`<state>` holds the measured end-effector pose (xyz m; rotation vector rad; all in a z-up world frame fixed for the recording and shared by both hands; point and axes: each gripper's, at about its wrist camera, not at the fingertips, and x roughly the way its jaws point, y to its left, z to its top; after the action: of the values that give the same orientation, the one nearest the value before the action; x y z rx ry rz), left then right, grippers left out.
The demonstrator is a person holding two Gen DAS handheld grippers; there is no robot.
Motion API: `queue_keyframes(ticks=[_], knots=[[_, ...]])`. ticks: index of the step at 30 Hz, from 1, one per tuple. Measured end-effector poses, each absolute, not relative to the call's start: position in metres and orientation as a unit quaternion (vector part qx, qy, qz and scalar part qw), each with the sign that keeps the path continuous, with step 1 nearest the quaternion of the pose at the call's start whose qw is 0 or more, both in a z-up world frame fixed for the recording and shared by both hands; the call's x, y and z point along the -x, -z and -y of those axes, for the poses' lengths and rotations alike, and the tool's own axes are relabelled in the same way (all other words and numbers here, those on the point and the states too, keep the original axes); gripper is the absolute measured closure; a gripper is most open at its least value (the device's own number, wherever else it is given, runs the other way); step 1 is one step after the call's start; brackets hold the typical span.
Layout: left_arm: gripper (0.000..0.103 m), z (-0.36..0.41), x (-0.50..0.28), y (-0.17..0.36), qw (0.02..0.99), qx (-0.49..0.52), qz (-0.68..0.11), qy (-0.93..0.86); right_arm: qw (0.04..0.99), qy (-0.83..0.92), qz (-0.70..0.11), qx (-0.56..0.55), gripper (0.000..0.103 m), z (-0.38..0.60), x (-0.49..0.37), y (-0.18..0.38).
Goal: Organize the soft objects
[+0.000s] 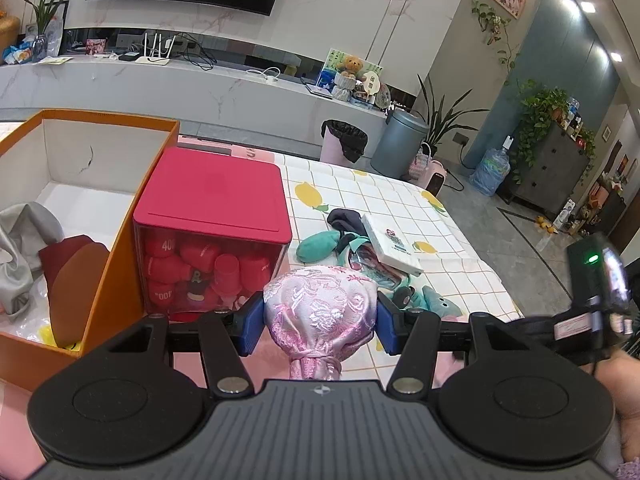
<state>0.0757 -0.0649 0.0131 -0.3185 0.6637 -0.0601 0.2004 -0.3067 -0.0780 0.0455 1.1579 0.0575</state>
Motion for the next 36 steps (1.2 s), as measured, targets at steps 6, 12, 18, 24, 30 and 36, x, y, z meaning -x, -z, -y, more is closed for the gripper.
queue_keyframes(ticks=[6,12,18,24,30,36], knots=[[0.040,0.064,-0.075,-0.014,0.933,0.157,-0.324,0.027,0.870,-0.071,-0.483,-0.064,0.101,0.312,-0.185,0.043],[0.040,0.052,-0.076,-0.018,0.934,0.166,-0.317,0.011,0.868,-0.204,-0.441,-0.105,0.101,0.290,-0.170,0.013],[0.040,0.045,-0.079,-0.017,0.928,0.176,-0.328,0.005,0.828,-0.149,-0.541,-0.018,0.081,0.256,-0.190,0.066],[0.040,0.048,-0.080,-0.017,0.928,0.172,-0.331,0.012,0.831,-0.099,-0.547,0.005,0.014,0.257,-0.200,0.071],[0.040,0.049,-0.081,-0.015,0.927,0.169,-0.335,0.014,0.810,-0.118,-0.572,0.043,0.035,0.235,-0.204,0.087],[0.040,0.049,-0.080,-0.016,0.927,0.168,-0.334,0.013,0.811,-0.129,-0.564,0.083,0.078,0.226,-0.199,0.094]])
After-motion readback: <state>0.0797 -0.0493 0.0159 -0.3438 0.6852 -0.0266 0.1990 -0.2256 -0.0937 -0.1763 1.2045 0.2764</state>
